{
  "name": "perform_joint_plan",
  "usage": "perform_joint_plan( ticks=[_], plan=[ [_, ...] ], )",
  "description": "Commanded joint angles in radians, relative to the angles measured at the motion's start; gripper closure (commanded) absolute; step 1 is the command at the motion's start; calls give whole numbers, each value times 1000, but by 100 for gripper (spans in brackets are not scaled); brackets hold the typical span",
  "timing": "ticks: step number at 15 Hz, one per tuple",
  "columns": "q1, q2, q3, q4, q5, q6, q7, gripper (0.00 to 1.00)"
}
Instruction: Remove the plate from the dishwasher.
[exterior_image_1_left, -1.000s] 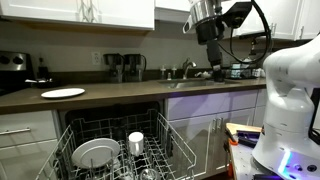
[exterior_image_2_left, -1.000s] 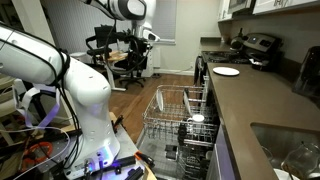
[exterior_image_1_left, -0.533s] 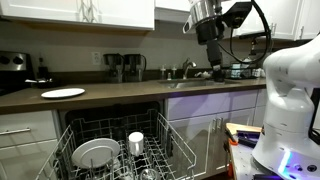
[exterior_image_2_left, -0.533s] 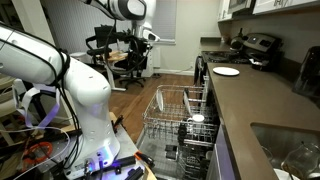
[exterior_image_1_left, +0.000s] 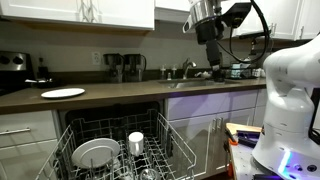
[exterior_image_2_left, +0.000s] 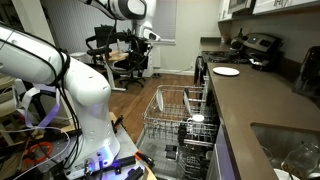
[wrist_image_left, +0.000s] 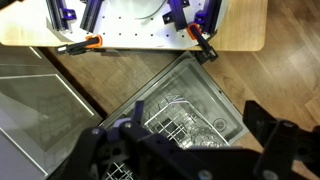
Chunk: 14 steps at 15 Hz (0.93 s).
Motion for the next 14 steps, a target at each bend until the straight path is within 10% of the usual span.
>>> perform_joint_plan(
  ticks=[1,14],
  plan=[
    [-34,50,7,61,-107,-13,-44,0],
    [-42,441,-98,262,-353,538,-261,0]
  ],
)
